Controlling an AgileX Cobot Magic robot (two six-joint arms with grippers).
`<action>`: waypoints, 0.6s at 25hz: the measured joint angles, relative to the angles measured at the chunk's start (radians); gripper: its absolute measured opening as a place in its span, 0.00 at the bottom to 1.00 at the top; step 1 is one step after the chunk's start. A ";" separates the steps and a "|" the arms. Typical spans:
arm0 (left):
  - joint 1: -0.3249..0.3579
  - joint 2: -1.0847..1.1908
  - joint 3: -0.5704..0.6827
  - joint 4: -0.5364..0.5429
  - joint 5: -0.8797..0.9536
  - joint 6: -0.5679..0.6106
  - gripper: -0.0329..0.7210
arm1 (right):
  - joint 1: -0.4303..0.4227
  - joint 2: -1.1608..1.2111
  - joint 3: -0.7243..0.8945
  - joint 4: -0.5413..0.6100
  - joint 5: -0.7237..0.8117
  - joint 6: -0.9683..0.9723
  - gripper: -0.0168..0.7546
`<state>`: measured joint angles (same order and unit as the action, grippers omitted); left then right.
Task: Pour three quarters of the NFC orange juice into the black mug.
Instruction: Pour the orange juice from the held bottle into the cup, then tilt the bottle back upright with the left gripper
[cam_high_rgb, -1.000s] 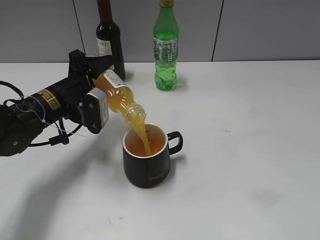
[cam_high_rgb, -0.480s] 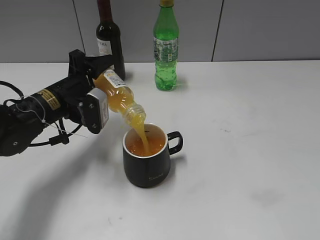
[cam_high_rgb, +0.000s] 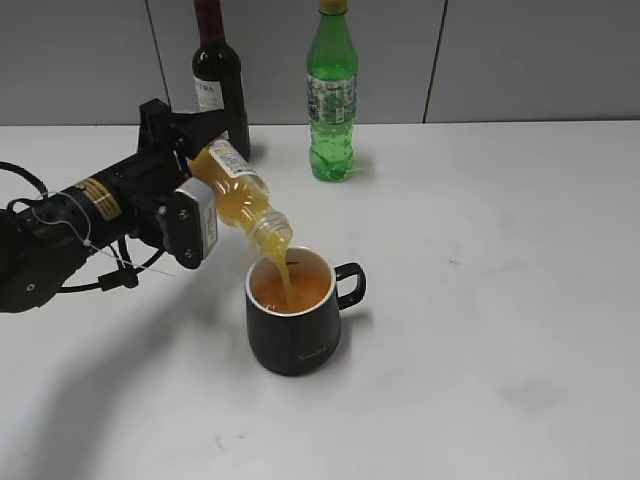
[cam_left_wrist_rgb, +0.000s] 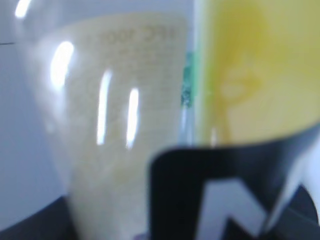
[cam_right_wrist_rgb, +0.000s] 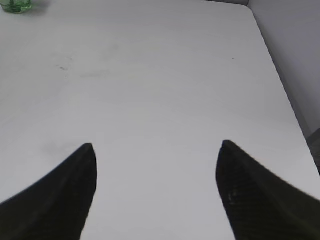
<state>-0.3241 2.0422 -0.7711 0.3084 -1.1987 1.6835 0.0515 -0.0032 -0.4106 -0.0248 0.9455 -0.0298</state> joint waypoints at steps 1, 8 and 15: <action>0.000 0.000 0.000 0.003 0.000 0.008 0.67 | 0.000 0.000 0.000 0.000 0.000 0.000 0.75; 0.000 -0.001 0.000 0.006 -0.002 0.023 0.67 | 0.000 0.000 0.000 0.000 0.000 0.000 0.75; 0.000 -0.001 0.000 0.006 -0.002 0.035 0.67 | 0.000 0.000 0.000 0.000 0.000 0.000 0.75</action>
<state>-0.3241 2.0414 -0.7711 0.3148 -1.2008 1.7184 0.0515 -0.0032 -0.4106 -0.0248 0.9455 -0.0298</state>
